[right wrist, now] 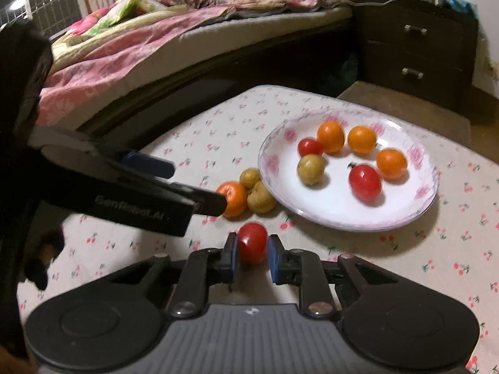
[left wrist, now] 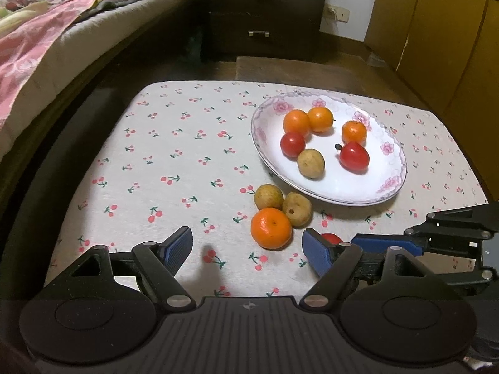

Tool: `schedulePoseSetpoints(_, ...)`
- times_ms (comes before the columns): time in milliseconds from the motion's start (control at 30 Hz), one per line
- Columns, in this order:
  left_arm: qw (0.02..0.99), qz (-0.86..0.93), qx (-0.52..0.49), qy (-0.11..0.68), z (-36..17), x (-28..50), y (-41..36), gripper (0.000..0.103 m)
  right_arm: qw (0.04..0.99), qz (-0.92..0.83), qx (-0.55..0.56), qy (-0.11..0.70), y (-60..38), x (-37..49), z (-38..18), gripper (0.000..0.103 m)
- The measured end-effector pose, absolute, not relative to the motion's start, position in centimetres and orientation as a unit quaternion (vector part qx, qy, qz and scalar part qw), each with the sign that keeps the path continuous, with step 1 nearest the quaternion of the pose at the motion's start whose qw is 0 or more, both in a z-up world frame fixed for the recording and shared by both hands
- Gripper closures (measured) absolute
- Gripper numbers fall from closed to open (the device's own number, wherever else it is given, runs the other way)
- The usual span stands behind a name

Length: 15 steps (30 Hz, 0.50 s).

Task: Organize fruits
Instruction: 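Withdraw both open tools from the plate back toward the loose fruit, then grasp a red tomato with the right tool while the left tool grasps an orange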

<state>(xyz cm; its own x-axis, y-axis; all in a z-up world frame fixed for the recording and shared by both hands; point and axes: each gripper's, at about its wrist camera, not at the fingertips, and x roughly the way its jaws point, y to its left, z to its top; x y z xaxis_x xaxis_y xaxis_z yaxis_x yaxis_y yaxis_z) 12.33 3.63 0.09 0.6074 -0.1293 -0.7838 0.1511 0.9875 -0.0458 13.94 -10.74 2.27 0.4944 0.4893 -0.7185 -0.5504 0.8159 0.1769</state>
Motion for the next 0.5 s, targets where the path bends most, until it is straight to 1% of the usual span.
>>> schedulePoseSetpoints(167, 0.898, -0.073, 0.007, 0.434, 0.3, 12.3, 3.9, 0.02, 0.865, 0.301, -0.031, 0.4, -10.3, 14.2, 2.3, 0.048)
schedulePoseSetpoints(267, 0.897, -0.071, 0.008, 0.436, 0.2, 12.4, 4.0, 0.02, 0.867, 0.297, -0.051, 0.396, -9.4, 14.7, 1.8, 0.048)
schedulePoseSetpoints(367, 0.896, -0.072, 0.009, 0.439, 0.0, 12.4, 4.1, 0.02, 0.859, 0.298, -0.055, 0.412, -8.9, 15.1, 0.9, 0.048)
schedulePoseSetpoints(500, 0.895, -0.073, 0.004, 0.439, -0.2, 12.5, 4.2, 0.02, 0.86, 0.301, -0.059, 0.407, -9.2, 14.8, 0.7, 0.049)
